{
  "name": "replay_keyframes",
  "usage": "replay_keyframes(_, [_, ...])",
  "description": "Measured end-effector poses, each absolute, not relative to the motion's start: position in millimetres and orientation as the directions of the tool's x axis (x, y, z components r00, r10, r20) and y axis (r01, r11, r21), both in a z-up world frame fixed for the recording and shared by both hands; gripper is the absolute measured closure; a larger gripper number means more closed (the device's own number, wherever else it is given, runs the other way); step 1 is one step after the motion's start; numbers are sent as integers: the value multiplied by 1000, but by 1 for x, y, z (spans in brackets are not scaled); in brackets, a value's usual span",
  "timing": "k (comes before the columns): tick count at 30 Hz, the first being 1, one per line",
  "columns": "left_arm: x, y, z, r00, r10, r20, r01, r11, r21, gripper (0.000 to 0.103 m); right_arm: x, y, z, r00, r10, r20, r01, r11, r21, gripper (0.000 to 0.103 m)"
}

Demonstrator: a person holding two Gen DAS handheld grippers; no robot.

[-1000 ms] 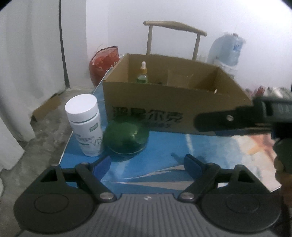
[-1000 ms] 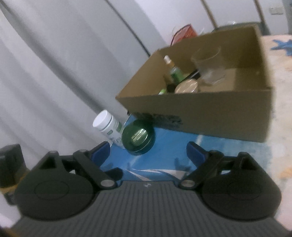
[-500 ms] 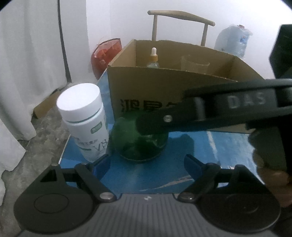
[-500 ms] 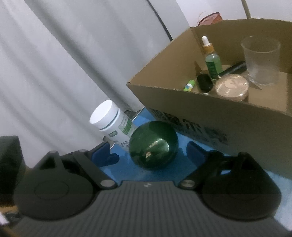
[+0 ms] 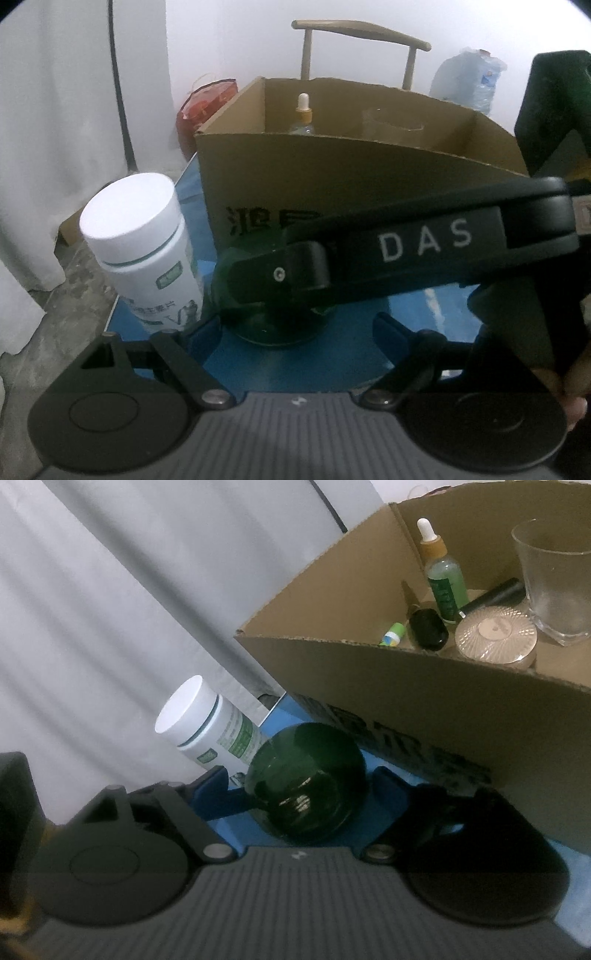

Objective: Organize rigid objects
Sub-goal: 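Close the right gripper around the dark green round jar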

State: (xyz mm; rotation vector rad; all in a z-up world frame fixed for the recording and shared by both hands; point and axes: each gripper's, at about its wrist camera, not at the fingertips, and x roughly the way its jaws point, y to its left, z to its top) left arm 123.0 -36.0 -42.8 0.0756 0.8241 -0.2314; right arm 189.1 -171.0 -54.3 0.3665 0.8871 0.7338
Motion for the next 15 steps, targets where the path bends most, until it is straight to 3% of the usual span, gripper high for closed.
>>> replay_keyframes(15, [95,-85,-43,607,-309,-732,425,905,-28,11,158,-220,-48,432,691,-580,-398,723,564,19])
